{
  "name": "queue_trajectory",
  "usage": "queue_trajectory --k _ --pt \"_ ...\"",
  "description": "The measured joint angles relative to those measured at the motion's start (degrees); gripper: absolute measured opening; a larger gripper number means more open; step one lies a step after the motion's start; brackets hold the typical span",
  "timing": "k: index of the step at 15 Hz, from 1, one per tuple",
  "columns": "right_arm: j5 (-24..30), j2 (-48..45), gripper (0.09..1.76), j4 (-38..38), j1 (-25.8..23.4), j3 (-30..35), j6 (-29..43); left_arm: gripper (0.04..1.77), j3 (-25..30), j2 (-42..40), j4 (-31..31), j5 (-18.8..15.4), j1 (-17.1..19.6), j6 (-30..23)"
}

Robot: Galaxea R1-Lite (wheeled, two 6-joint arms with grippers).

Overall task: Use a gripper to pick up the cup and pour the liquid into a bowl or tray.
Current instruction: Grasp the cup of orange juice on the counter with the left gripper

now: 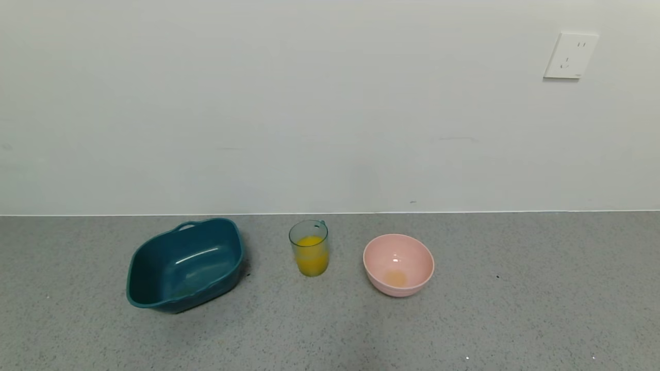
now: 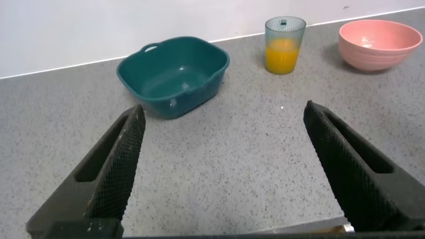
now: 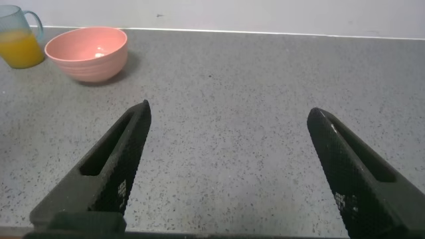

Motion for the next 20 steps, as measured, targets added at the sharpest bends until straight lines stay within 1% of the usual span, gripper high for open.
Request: queue_trajectory --k 4,7,11,14,16,20 --pt "0.0 0.0 1.71 0.0 0.0 0.0 0.0 1.72 -6.7 10.1 -0.2 -0.1 -0.9 0.4" --pt "0.0 0.0 1.71 0.0 0.0 0.0 0.0 1.72 -13.2 20.0 -0.1 -1.3 -1.2 3.0" --pt "0.0 0.0 1.71 0.0 0.0 0.0 0.0 1.72 -21.6 33.0 0.1 -5.2 -1.8 8.3" --pt "0.0 0.0 1.71 0.0 0.0 0.0 0.0 1.72 -26.3 42.4 0.1 -5.7 -5.0 9.3" --pt "0.0 0.0 1.71 0.0 0.0 0.0 0.0 1.72 -29.4 48.5 0.1 -5.6 -8.2 9.3" --pt "0.0 0.0 1.71 0.0 0.0 0.0 0.0 1.72 -33.5 59.8 -0.6 -3.7 -13.9 8.5"
